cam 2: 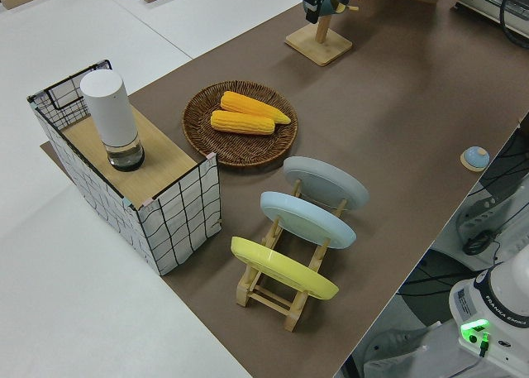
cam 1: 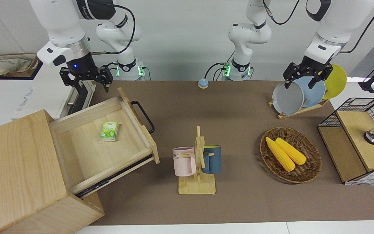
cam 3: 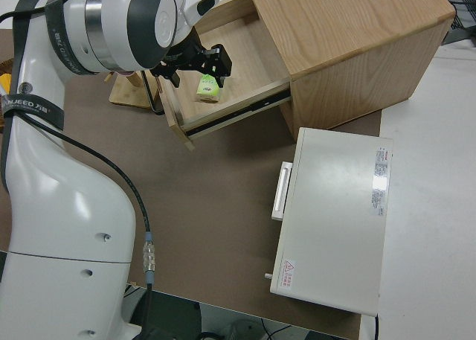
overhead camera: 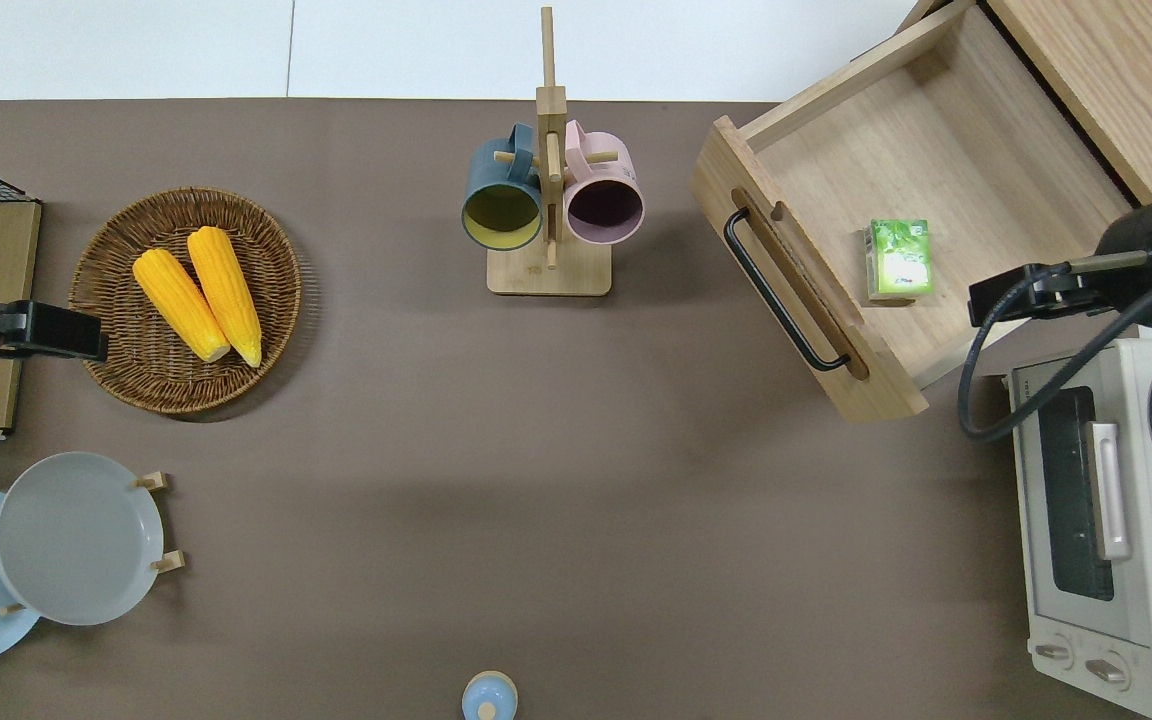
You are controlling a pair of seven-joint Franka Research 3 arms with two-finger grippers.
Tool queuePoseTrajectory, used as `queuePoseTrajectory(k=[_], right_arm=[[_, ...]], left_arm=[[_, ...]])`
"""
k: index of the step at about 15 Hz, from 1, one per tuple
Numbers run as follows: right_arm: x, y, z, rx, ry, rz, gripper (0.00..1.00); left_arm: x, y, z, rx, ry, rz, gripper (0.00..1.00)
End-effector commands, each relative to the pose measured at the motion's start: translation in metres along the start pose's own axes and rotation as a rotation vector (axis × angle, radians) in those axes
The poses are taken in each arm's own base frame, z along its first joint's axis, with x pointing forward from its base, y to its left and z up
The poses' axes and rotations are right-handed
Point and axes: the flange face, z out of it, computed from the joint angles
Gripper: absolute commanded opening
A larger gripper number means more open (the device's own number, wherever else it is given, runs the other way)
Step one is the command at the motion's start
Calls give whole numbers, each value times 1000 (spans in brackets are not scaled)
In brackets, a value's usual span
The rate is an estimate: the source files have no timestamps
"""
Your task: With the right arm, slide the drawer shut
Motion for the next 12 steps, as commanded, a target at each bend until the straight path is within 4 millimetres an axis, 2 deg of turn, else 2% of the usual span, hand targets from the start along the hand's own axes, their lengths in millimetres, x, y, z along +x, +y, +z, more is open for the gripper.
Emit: queuePoseTrajectory(k=[1, 12], right_arm=[[0, 11, 5, -4, -2, 29, 985], [-1, 14, 6, -6, -13, 23, 983]], left_arm=[[4, 0, -2, 16, 7, 8, 998], [4, 0, -2, 16, 7, 8, 998]])
